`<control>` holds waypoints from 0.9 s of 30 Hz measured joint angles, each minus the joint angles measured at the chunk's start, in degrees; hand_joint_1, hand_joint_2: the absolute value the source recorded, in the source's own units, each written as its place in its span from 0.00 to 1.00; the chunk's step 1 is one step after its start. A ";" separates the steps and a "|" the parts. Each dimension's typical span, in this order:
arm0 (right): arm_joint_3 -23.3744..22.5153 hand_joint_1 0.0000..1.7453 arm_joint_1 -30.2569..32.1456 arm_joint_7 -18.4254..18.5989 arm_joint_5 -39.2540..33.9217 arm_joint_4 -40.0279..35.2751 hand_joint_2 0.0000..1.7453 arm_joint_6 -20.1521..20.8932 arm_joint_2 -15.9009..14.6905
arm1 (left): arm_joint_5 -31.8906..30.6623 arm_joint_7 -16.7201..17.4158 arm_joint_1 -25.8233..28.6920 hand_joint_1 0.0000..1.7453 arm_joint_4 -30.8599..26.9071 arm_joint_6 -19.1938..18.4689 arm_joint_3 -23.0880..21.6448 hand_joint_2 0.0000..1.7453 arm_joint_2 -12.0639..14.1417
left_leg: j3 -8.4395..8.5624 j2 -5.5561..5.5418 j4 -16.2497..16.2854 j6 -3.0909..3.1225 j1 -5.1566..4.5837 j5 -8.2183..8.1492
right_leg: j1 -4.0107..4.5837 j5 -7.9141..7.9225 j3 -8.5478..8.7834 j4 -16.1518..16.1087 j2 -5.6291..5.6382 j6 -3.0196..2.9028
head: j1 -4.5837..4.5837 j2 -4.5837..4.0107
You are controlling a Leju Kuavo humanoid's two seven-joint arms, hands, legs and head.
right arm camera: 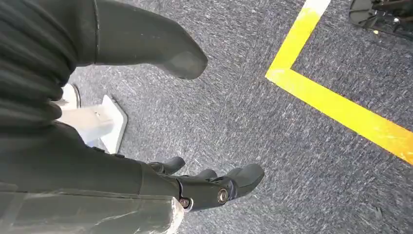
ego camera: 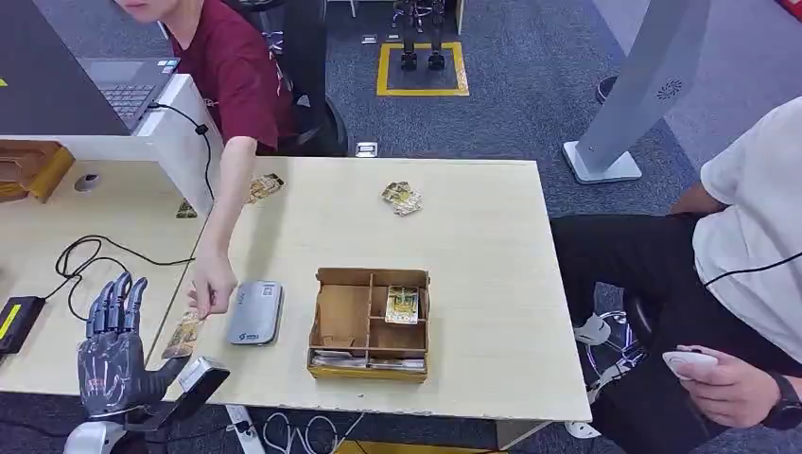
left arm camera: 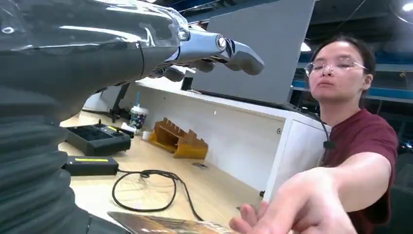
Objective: Pass the card to the sensor for recognition and then transmit it.
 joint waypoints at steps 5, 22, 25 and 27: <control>0.02 0.00 0.00 0.02 0.00 0.00 1.00 -0.04 0.00 | 0.07 0.00 -0.04 0.00 0.00 0.04 0.00 1.00 -0.02 | 0.00 0.00 0.00 0.00 0.00 0.00 | 0.00 0.00 0.00 0.00 0.00 0.00 | 0.00 0.00; 0.09 0.00 0.00 0.09 0.00 0.00 0.00 -0.61 0.00 | 6.23 -3.63 -0.03 1.00 0.00 -0.94 -0.02 1.00 -0.02 | 0.00 0.00 0.00 0.00 0.00 0.00 | 0.00 0.00 0.00 0.00 0.00 0.00 | 0.00 0.00; 0.09 0.00 0.00 0.09 0.00 0.00 0.00 -0.61 0.00 | 6.99 -4.17 -0.02 1.00 0.00 -1.00 -0.02 1.00 -0.02 | 0.00 0.00 0.00 0.00 0.00 0.00 | 0.00 0.00 0.00 0.00 0.00 0.00 | 0.00 0.00; 0.09 0.00 0.00 0.09 0.00 0.00 0.00 -0.61 0.00 | 8.39 -4.83 -0.01 1.00 0.00 -1.68 0.00 1.00 -0.02 | 0.00 0.00 0.00 0.00 0.00 0.00 | 0.00 0.00 0.00 0.00 0.00 0.00 | 0.00 0.00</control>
